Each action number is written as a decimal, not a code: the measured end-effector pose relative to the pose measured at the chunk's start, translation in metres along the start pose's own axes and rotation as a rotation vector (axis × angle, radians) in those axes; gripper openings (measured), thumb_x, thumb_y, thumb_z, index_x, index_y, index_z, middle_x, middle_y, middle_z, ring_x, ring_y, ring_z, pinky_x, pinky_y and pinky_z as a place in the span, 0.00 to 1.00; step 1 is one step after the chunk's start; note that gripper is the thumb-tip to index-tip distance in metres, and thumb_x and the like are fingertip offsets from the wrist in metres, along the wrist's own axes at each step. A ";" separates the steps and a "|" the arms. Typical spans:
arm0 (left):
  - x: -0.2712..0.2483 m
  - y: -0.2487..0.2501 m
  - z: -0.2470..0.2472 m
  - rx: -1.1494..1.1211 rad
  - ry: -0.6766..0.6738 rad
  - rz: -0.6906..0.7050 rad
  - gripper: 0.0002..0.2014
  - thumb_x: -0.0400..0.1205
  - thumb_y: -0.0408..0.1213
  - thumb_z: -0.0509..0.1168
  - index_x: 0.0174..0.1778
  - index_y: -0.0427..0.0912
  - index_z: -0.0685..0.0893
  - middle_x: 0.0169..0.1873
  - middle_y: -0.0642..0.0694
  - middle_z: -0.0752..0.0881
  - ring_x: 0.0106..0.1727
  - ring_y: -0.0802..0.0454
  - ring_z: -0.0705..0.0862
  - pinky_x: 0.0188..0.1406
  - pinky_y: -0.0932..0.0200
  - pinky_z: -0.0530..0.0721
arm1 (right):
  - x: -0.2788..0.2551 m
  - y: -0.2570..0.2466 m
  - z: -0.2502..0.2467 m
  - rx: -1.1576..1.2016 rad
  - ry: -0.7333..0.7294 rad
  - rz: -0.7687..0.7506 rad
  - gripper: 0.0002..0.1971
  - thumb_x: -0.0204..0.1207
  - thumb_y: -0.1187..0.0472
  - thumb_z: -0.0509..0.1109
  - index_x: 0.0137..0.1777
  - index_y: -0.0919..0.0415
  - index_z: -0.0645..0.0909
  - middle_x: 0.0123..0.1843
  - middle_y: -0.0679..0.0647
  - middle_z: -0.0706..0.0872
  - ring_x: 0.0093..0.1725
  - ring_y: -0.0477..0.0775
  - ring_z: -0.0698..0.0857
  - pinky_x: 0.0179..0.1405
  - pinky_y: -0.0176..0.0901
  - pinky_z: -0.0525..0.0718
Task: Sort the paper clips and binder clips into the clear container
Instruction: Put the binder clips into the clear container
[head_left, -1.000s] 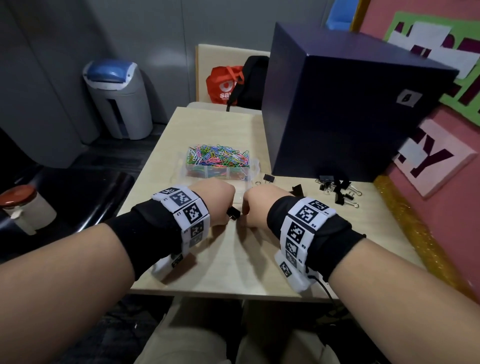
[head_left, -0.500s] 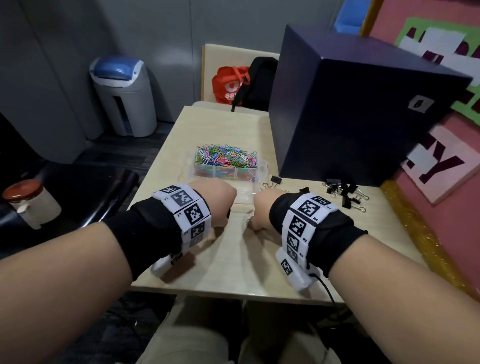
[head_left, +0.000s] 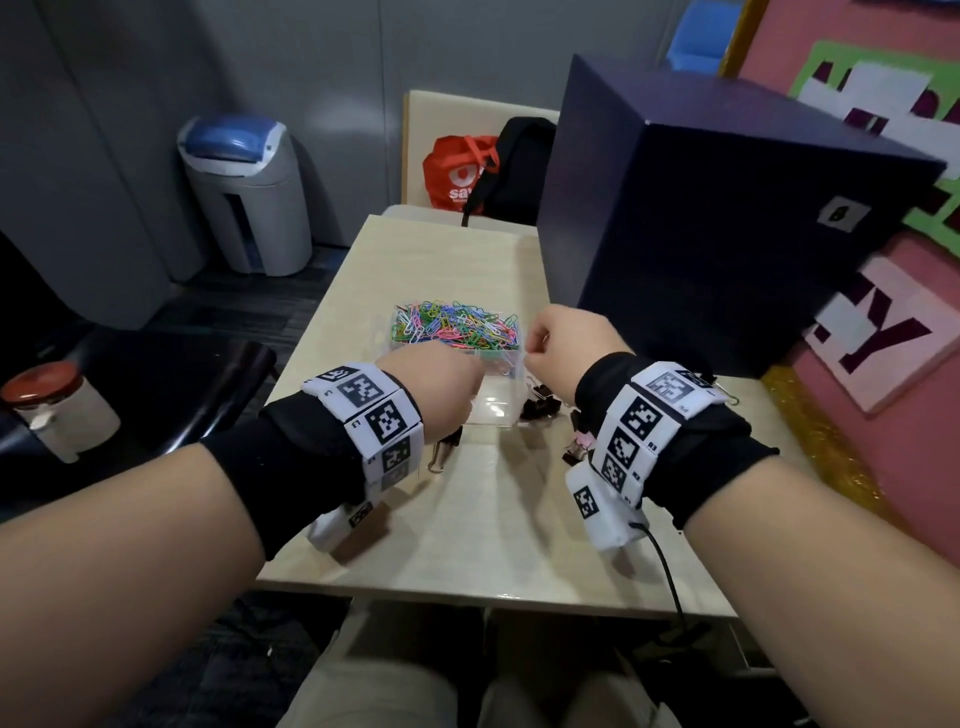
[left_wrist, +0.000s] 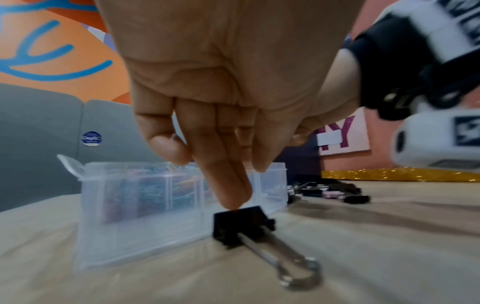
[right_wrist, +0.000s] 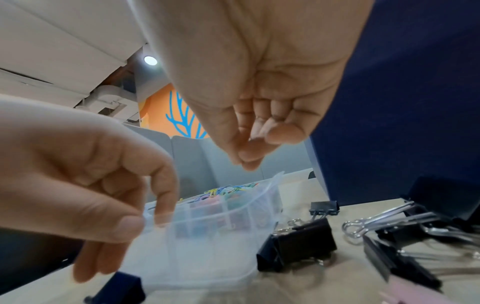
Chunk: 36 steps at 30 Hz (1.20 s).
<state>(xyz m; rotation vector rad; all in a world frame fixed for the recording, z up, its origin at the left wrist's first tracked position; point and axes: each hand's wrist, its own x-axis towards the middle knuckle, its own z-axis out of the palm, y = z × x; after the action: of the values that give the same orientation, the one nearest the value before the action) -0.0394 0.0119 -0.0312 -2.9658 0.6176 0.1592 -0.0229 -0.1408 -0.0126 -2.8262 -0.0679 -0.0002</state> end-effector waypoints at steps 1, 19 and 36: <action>-0.002 0.002 0.000 0.005 0.000 0.018 0.13 0.85 0.39 0.57 0.64 0.46 0.79 0.57 0.44 0.85 0.59 0.43 0.83 0.46 0.55 0.76 | 0.002 0.002 0.000 0.032 0.030 0.007 0.08 0.76 0.64 0.64 0.41 0.49 0.78 0.51 0.50 0.87 0.48 0.52 0.82 0.46 0.39 0.80; -0.022 0.013 0.008 0.090 -0.151 0.128 0.24 0.73 0.38 0.72 0.63 0.47 0.72 0.51 0.45 0.84 0.51 0.41 0.85 0.44 0.49 0.86 | 0.000 0.057 -0.008 -0.337 -0.207 0.490 0.23 0.82 0.54 0.57 0.77 0.57 0.67 0.74 0.61 0.68 0.71 0.68 0.71 0.69 0.59 0.72; -0.022 0.018 0.008 0.303 -0.156 0.224 0.14 0.78 0.42 0.67 0.59 0.43 0.80 0.52 0.45 0.77 0.49 0.43 0.84 0.42 0.49 0.85 | -0.011 0.046 0.024 -0.338 -0.330 0.334 0.31 0.76 0.46 0.68 0.76 0.56 0.66 0.72 0.60 0.68 0.66 0.64 0.79 0.58 0.53 0.80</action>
<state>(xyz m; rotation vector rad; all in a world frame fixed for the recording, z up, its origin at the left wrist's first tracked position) -0.0671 0.0050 -0.0382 -2.5621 0.8664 0.2846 -0.0317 -0.1780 -0.0497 -3.1035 0.3640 0.5795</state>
